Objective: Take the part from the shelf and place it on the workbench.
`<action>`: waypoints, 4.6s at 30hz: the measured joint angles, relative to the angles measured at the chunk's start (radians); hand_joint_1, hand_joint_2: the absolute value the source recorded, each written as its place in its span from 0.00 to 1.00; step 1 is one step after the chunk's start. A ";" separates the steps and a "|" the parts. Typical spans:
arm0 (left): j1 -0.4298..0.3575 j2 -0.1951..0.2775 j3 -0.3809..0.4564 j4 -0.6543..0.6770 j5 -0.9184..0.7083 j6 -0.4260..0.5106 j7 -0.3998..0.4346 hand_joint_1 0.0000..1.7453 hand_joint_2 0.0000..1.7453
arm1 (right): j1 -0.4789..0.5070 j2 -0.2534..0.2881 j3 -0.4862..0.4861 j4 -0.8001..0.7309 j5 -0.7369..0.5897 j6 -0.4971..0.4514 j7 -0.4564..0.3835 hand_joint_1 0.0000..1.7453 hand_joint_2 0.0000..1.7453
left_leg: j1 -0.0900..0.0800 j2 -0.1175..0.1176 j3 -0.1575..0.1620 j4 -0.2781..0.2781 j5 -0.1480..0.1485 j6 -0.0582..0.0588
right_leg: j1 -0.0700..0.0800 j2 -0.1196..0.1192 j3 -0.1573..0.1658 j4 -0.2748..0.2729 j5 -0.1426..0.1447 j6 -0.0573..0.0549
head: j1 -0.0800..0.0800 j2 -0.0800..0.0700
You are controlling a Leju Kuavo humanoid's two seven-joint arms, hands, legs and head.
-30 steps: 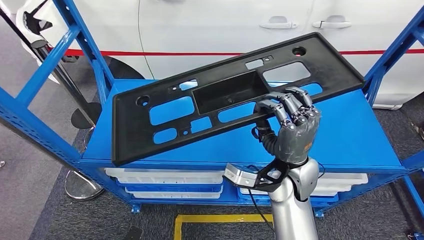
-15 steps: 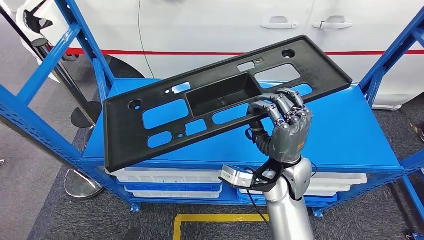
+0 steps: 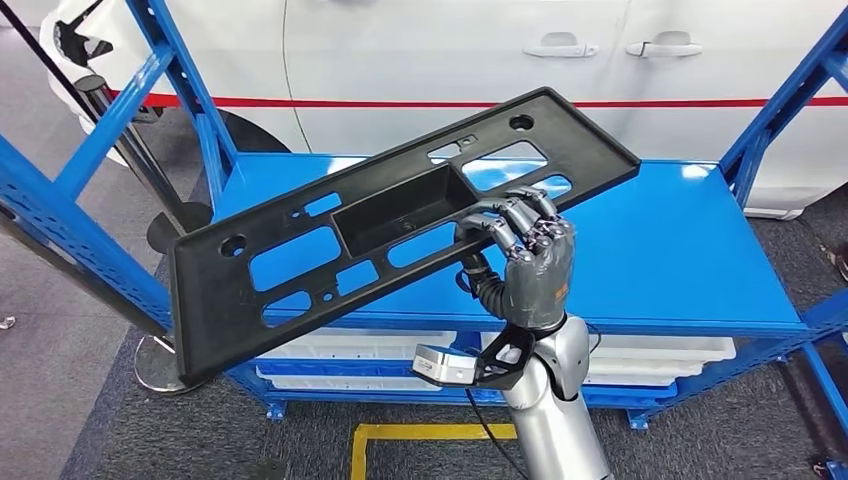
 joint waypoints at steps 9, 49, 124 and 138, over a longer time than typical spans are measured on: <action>0.002 0.000 0.005 0.000 -0.024 -0.016 0.017 0.00 1.00 | 0.000 0.002 0.004 0.017 -0.012 0.000 0.000 1.00 1.00 | 0.014 0.000 -0.072 0.248 -0.167 -0.040 | -0.007 -0.008 -0.053 -0.010 0.056 -0.024 | -0.002 0.000; -0.010 -0.010 0.009 0.000 -0.050 -0.048 0.030 0.00 1.00 | 0.000 0.002 0.006 0.019 -0.014 0.000 0.002 1.00 1.00 | 0.008 0.006 0.124 -0.035 -0.086 0.003 | -0.009 -0.006 -0.119 0.011 0.099 0.022 | -0.001 0.000; -0.045 -0.021 0.012 -0.001 -0.131 -0.068 0.055 0.00 1.00 | 0.040 -0.004 0.016 0.002 0.030 0.000 0.002 1.00 1.00 | 0.010 0.015 -0.036 -0.007 0.049 -0.030 | -0.015 -0.001 0.031 -0.001 -0.023 0.004 | -0.001 0.000; -0.033 -0.004 0.018 -0.006 -0.163 -0.071 0.070 0.00 1.00 | 0.068 -0.008 0.021 -0.018 0.009 0.000 0.002 1.00 1.00 | 0.006 0.008 0.163 -0.037 -0.124 -0.028 | -0.012 -0.010 -0.125 -0.004 0.136 0.001 | -0.003 0.000</action>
